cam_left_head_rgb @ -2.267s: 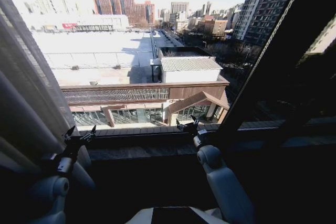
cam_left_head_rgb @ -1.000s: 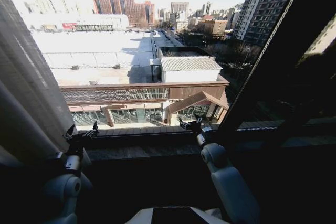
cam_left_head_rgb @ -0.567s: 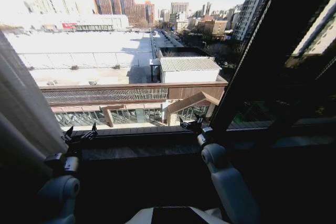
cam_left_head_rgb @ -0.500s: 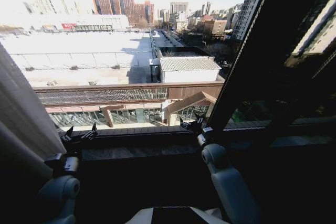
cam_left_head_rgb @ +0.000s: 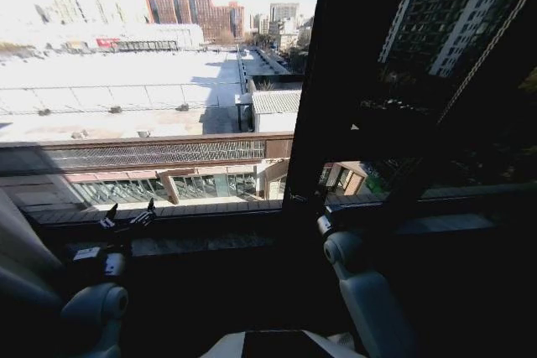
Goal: Open the curtains by pulling them apart, changing their state from closed to fully open.
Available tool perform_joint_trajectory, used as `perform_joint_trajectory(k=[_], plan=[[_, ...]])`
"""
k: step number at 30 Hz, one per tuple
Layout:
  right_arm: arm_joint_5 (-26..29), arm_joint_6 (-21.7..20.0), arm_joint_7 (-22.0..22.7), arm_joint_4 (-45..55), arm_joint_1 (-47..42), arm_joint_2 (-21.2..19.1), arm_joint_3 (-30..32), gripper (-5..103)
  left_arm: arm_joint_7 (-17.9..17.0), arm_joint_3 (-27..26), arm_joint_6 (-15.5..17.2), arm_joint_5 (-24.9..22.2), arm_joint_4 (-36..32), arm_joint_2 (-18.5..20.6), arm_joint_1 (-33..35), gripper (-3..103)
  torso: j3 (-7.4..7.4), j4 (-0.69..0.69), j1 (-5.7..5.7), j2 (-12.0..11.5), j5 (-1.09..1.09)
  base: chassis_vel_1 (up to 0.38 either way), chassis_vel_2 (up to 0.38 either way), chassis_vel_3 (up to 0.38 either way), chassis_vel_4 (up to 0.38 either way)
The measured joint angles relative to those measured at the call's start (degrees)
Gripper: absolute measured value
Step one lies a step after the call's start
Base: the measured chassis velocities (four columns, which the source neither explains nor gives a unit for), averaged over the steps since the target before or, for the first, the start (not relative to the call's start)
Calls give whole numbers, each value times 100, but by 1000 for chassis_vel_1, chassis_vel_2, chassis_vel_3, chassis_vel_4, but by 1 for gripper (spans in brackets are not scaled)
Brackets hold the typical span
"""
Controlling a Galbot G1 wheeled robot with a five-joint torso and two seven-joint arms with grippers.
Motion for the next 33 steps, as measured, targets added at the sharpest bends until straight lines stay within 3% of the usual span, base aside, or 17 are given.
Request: perform_joint_trajectory(k=[26, 33], plan=[[17, -16, 62, -137, 156, -38, -66, 100, 9, 7, -70, 106, 106, -34, -29, 100, 0, 0, -1, 0, 0, -237, -461, 234, 474], [52, -5, 54, -166, 155, -90, -46, 100, 13, 56, -100, 212, 97, -132, -29, 100, 0, 0, 0, 0, 2, -94, -402, 99, 413]])
